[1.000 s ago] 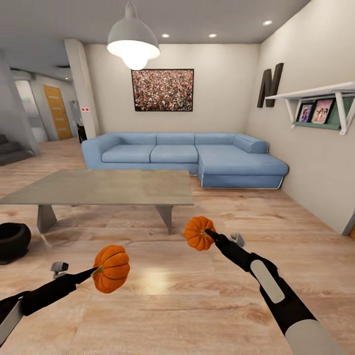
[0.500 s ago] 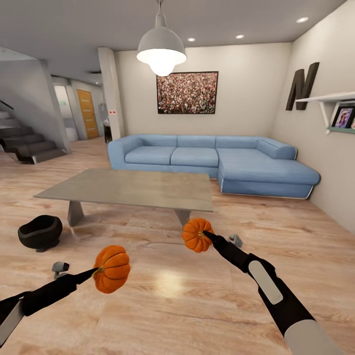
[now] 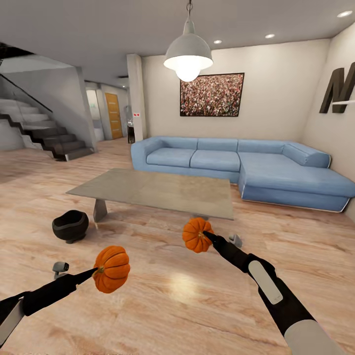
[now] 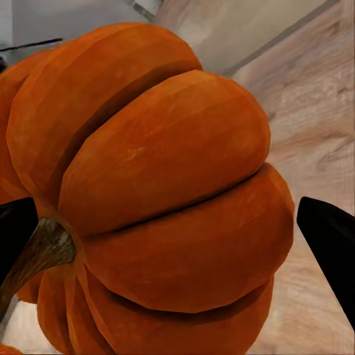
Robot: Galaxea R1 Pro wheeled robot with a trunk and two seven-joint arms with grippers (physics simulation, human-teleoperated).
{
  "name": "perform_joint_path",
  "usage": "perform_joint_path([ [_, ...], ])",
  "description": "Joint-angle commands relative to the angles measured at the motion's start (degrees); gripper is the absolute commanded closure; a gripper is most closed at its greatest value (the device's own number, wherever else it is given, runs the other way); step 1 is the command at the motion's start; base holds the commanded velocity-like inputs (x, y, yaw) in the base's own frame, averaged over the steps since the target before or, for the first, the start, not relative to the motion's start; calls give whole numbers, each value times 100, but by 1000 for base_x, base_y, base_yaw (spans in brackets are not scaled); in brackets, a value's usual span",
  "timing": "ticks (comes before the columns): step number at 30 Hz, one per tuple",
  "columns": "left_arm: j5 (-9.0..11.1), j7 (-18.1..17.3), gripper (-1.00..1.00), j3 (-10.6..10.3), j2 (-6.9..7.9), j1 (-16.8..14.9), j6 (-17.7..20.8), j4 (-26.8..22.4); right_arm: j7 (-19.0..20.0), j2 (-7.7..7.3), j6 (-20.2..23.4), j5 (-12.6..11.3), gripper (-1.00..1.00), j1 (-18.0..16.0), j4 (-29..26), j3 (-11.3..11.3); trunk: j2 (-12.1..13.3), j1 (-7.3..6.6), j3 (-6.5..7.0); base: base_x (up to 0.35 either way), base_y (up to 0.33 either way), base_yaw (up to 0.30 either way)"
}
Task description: Place each of the two pumpkins and all three candles from the living room inside a cabinet in the living room (use any cabinet), then make sure every cabinet is closed, and position the cauldron so it is next to a table in the living room.
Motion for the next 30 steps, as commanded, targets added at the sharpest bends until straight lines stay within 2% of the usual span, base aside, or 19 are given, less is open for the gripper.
perform_joint_path([
  [1,28,93,100,0,-1,-5,61,1,-15,-5,17,47,100,-2,0,6,39,-24,15,0,0,280],
  [3,35,363,100,9,0,-5,61,-2,-139,-1,45,315,100,-4,32,4,119,-68,56,0,0,280],
  [5,33,643,100,13,3,-5,64,-4,-315,10,70,460,100,-2,38,32,199,-112,96,0,0,280],
  [6,25,877,100,14,14,-5,66,-8,-479,86,56,514,100,-2,53,138,239,-134,116,0,0,280],
  [7,28,1108,100,13,17,-5,68,-5,-738,256,17,544,100,-3,222,302,279,-156,136,0,0,280],
  [9,30,1397,100,5,14,-5,66,0,-1074,492,-20,579,100,-7,540,470,360,-200,177,0,0,280],
  [11,24,1777,100,6,11,-5,67,-1,-1313,630,-4,596,100,-9,679,559,440,-244,217,0,0,280],
  [12,11,2092,100,3,10,-5,68,-29,-1408,673,21,594,100,-9,719,629,480,-266,237,0,0,280],
  [14,4,2446,100,-12,10,-5,67,-17,-1467,702,41,598,100,-8,750,793,560,-310,277,0,0,280],
  [17,-68,3269,100,-18,2,-5,53,-1,-1497,693,9,608,100,13,768,1277,680,-375,339,0,0,280],
  [18,-141,3682,100,-12,-8,-5,33,3,-1525,691,-17,615,100,38,773,1470,721,-397,360,0,0,280],
  [19,-190,3950,100,-21,-33,-5,16,22,-1544,688,-56,617,100,82,776,1565,761,-419,382,0,0,279],
  [21,-429,4696,100,-102,-293,-5,-92,273,-1570,682,-392,676,100,295,824,1694,841,-463,425,0,0,278],
  [22,-504,4909,100,-117,-382,-5,-200,363,-1573,680,-526,777,100,378,839,1711,881,-485,447,0,0,277],
  [27,-681,5748,100,-137,-690,-5,-963,681,-1595,681,-870,1567,100,795,886,1735,1082,-595,558,0,0,277],
  [28,-718,5939,100,-144,-776,-5,-1110,842,-1598,681,-905,1686,100,847,917,1733,1122,-617,580,0,0,277],
  [30,-745,6143,100,-155,-906,-5,-1357,1064,-1591,686,-1080,1778,100,886,1075,1729,1202,-661,621,0,0,280],
])
